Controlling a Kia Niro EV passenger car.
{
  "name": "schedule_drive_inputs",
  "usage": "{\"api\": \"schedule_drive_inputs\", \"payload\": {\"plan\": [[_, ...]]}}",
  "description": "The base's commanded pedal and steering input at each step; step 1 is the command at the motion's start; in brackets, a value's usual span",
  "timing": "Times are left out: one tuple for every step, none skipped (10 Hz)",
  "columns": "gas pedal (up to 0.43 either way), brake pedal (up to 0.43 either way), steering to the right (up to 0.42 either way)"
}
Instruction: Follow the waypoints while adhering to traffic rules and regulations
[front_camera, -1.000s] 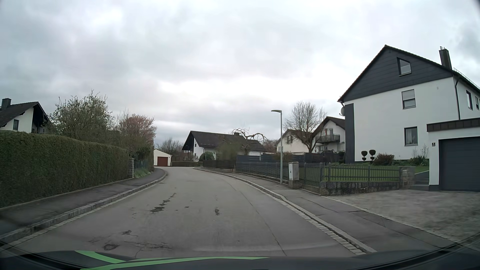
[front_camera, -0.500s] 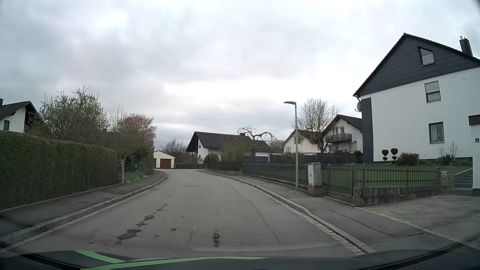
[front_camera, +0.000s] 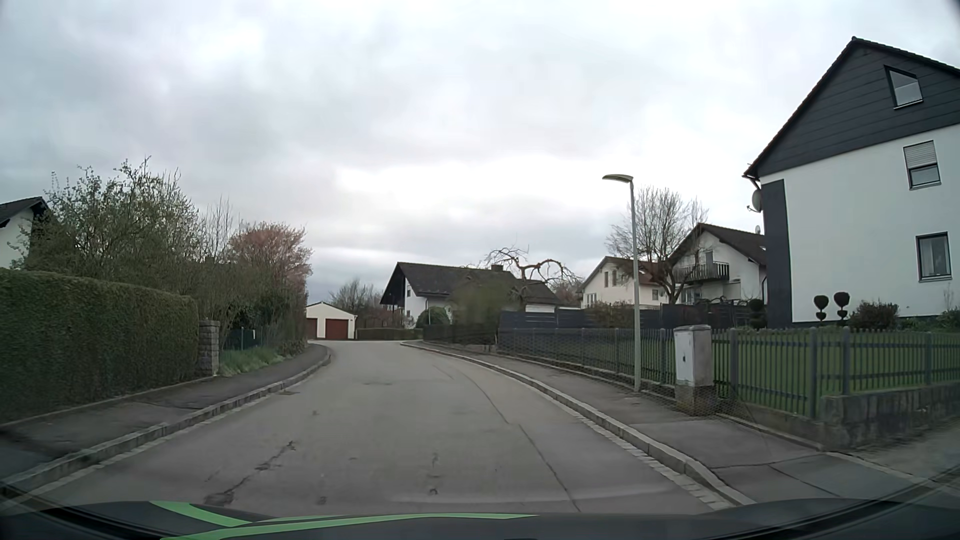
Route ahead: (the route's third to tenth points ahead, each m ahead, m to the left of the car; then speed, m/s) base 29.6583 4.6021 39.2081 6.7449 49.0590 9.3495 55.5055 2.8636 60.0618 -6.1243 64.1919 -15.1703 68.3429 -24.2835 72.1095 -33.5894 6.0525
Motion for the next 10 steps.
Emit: {"api": "schedule_drive_inputs", "payload": {"plan": [[0.197,0.000,-0.024],[0.197,0.000,-0.023],[0.177,0.000,-0.023],[0.177,0.000,-0.022],[0.177,0.000,-0.023],[0.177,0.000,-0.023],[0.169,0.000,-0.022],[0.157,0.000,-0.022],[0.150,0.000,-0.022],[0.150,0.000,-0.023]]}}
